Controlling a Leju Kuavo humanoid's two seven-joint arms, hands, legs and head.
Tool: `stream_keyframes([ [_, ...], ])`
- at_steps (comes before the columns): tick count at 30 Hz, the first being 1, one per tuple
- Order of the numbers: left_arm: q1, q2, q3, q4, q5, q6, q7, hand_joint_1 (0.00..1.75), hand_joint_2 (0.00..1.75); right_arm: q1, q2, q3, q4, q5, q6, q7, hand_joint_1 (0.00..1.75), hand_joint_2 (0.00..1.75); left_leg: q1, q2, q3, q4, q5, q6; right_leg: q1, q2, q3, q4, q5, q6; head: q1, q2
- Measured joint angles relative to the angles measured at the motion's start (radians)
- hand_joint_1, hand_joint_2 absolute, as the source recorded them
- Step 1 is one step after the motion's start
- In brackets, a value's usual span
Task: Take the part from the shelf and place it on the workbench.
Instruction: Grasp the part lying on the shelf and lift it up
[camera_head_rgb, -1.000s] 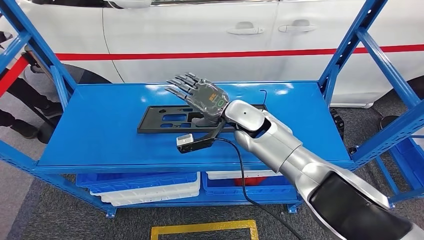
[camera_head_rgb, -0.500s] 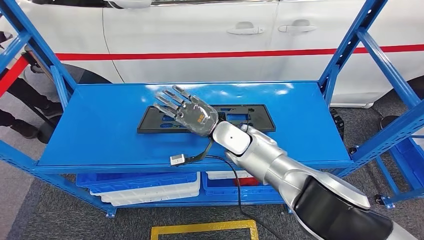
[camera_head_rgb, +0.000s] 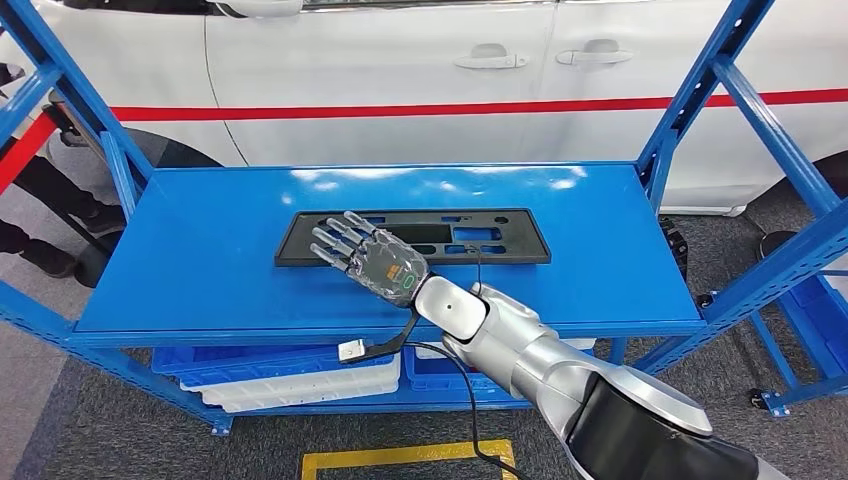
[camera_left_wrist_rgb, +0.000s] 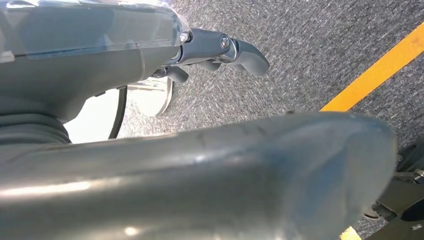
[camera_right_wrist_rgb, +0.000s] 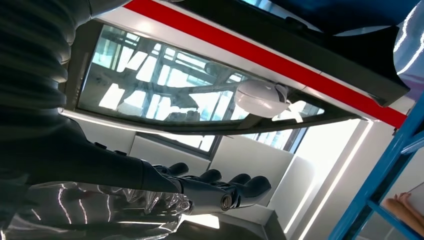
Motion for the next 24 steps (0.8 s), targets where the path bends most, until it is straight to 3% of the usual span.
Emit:
stream_keyframes([
  [13,0.001,0.000,0.000,0.000,0.002,-0.004,-0.001,0.00,0.00,0.008,0.051,-0.021,0.083,-0.074,0.054,-0.084,0.00,1.75,0.000,0.000,0.000,0.000,0.000,0.000,0.000,0.000,0.000,0.000,0.000,0.000,0.000,0.000],
  [24,0.001,0.000,0.000,0.000,0.004,-0.004,-0.002,0.00,0.00,0.024,0.072,-0.036,0.118,-0.107,0.066,-0.098,0.00,1.75,0.000,0.000,0.000,0.000,0.000,0.000,0.000,0.000,0.000,0.000,0.000,0.000,0.000,0.000],
])
